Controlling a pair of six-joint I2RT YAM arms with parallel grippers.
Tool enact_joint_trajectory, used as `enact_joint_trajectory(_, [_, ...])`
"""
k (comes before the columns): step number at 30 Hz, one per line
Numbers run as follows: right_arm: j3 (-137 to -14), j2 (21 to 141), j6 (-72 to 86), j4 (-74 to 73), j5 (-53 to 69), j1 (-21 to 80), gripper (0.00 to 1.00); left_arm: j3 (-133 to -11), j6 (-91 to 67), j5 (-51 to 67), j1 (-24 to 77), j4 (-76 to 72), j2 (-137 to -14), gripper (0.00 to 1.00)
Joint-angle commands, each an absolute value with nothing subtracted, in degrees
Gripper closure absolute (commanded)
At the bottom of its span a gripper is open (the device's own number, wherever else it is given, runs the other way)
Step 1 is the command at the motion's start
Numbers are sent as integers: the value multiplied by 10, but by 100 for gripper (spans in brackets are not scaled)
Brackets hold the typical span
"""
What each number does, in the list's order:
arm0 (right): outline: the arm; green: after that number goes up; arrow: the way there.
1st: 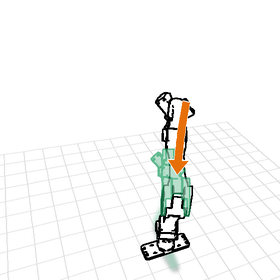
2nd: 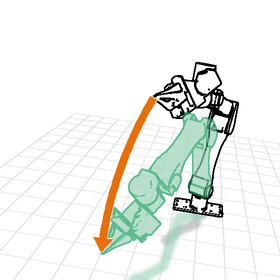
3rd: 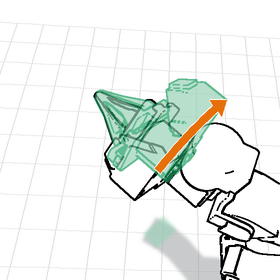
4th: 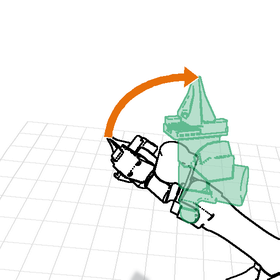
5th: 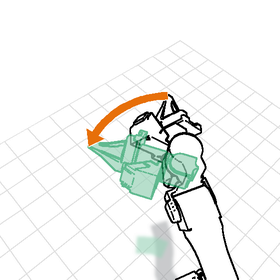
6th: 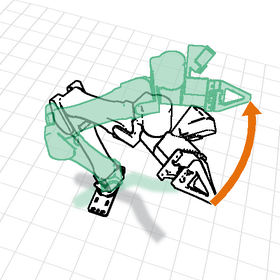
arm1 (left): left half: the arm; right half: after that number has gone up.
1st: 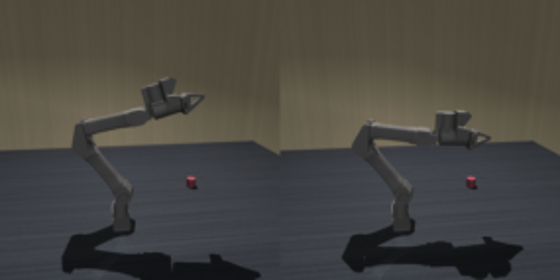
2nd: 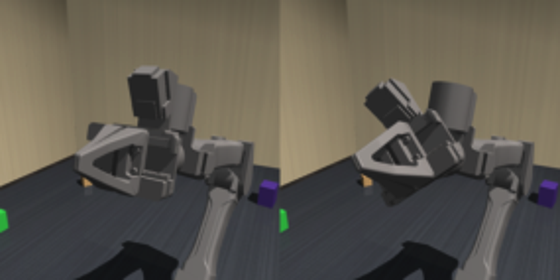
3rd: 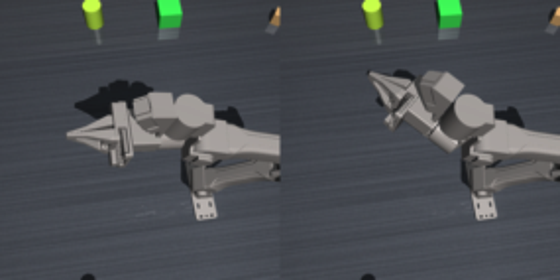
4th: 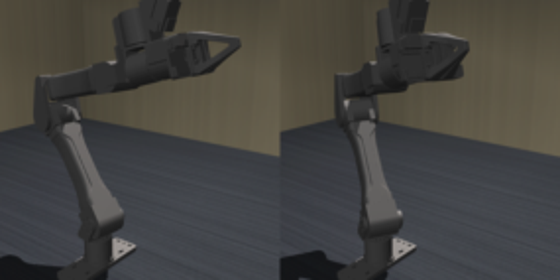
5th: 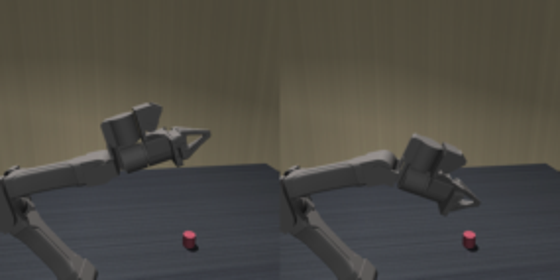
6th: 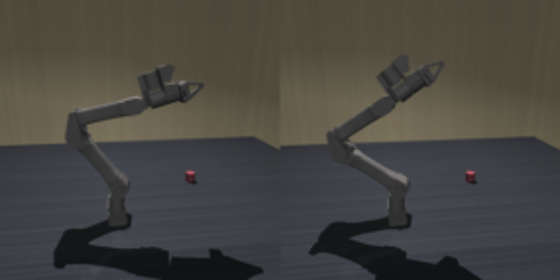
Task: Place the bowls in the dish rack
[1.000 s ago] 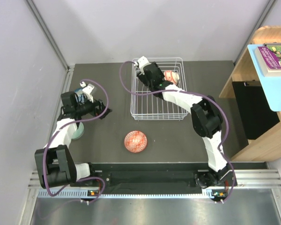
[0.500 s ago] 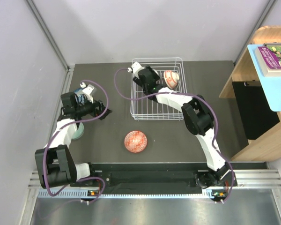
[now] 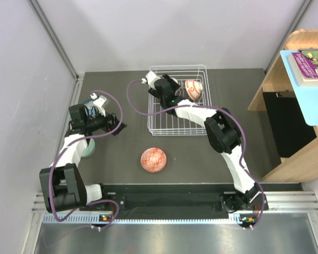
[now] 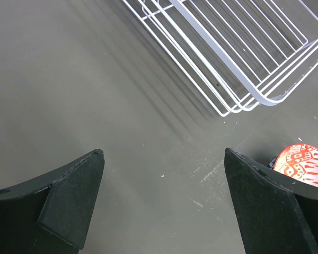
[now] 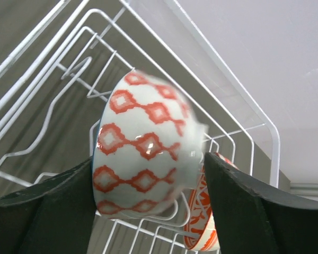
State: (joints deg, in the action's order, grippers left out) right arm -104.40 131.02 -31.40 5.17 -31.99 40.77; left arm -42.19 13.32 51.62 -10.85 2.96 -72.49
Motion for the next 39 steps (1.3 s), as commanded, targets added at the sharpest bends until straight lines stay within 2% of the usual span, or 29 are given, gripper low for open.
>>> enact_joint_trajectory(1, [-1060, 1304, -319, 106, -323, 425, 21, -418, 133, 531, -114, 4, -718, 1])
enact_joint_trajectory(2, [-1059, 1303, -319, 107, -323, 425, 16, -418, 132, 531, -114, 4, -718, 1])
enact_joint_trajectory(5, [-1053, 1300, -317, 108, -325, 425, 8, -418, 132, 531, -114, 4, -719, 1])
enact_joint_trajectory(8, [-1050, 1296, -315, 108, -327, 425, 5, -417, 133, 530, -115, 4, -718, 1])
enact_joint_trajectory(14, [-1057, 1248, -283, 79, -323, 425, 3, -417, 128, 510, -121, 4, -699, 1])
enact_joint_trajectory(23, [-1024, 1120, -250, 55, -320, 425, 0, -421, 99, 352, -128, -41, -674, 1])
enact_joint_trajectory(30, [-968, 1035, -223, 27, -297, 422, 0, -452, 100, 211, -133, -46, -729, 1])
enact_joint_trajectory(39, [-868, 959, -207, 17, -287, 417, 0, -549, 103, 161, -151, -56, -850, 1])
